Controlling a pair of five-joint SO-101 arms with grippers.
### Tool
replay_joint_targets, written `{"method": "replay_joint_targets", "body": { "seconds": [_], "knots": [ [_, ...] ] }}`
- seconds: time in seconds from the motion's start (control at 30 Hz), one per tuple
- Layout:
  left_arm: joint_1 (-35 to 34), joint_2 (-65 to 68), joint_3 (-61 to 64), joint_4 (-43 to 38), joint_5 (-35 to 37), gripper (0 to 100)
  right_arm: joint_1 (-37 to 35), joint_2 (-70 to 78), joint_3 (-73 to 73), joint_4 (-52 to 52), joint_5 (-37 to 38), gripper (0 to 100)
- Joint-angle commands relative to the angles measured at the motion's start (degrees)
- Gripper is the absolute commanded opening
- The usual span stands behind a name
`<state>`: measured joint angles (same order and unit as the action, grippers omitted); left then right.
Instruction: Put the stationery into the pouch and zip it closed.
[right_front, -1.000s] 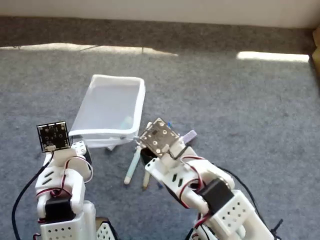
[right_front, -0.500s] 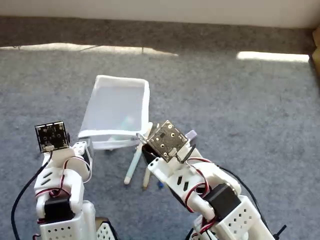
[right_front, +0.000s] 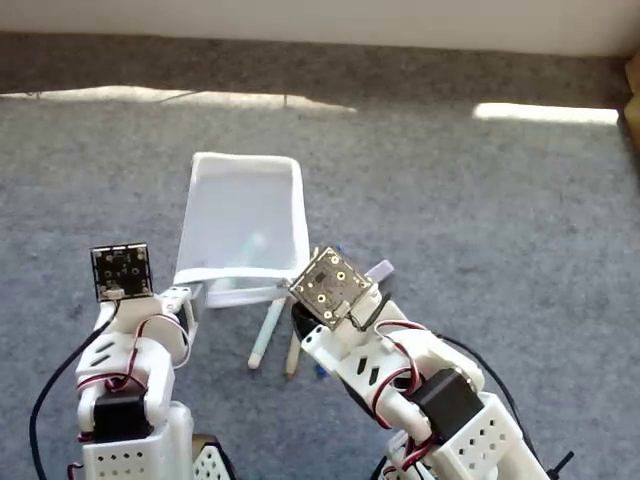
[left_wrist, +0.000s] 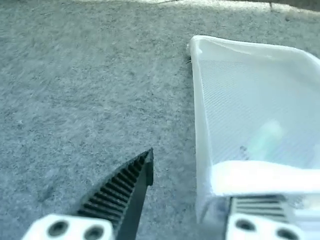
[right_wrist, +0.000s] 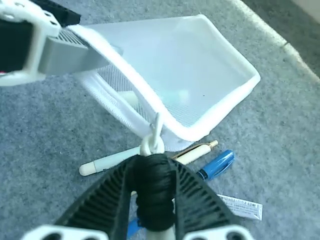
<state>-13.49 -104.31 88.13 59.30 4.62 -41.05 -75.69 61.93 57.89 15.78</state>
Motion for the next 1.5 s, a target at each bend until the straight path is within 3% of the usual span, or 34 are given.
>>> {"method": "replay_joint_targets", "body": {
  "seconds": [0.0,0.13,0.5,0.67,0.8,1.13,1.47],
  "knots": [
    [1.54,-0.84,-0.57,-1.76,-3.25,12,0.92,-1.27,-1.89,0.40,0.88,0.5],
    [1.36,-0.84,-1.45,-1.67,-3.34,1,1.10,-1.27,-1.89,0.13,0.53,0.5],
    [0.40,-0.84,-6.11,2.99,-3.16,1,1.27,-1.27,-1.89,-0.04,0.62,1.3],
    [-2.95,-0.84,-7.34,4.22,-2.99,1,1.27,-1.27,-1.71,0.31,0.35,13.6],
    [-3.03,-0.84,-7.34,4.31,-2.99,1,1.27,-1.27,-1.63,0.31,-5.27,20.3],
    [-3.03,-0.84,-7.43,4.40,-2.99,1,1.45,-1.27,-4.26,2.42,-6.95,21.4],
    [-0.04,-0.84,-16.22,12.66,-2.90,1,15.43,-0.92,-4.26,-3.56,-14.86,21.4]
  ]
}}
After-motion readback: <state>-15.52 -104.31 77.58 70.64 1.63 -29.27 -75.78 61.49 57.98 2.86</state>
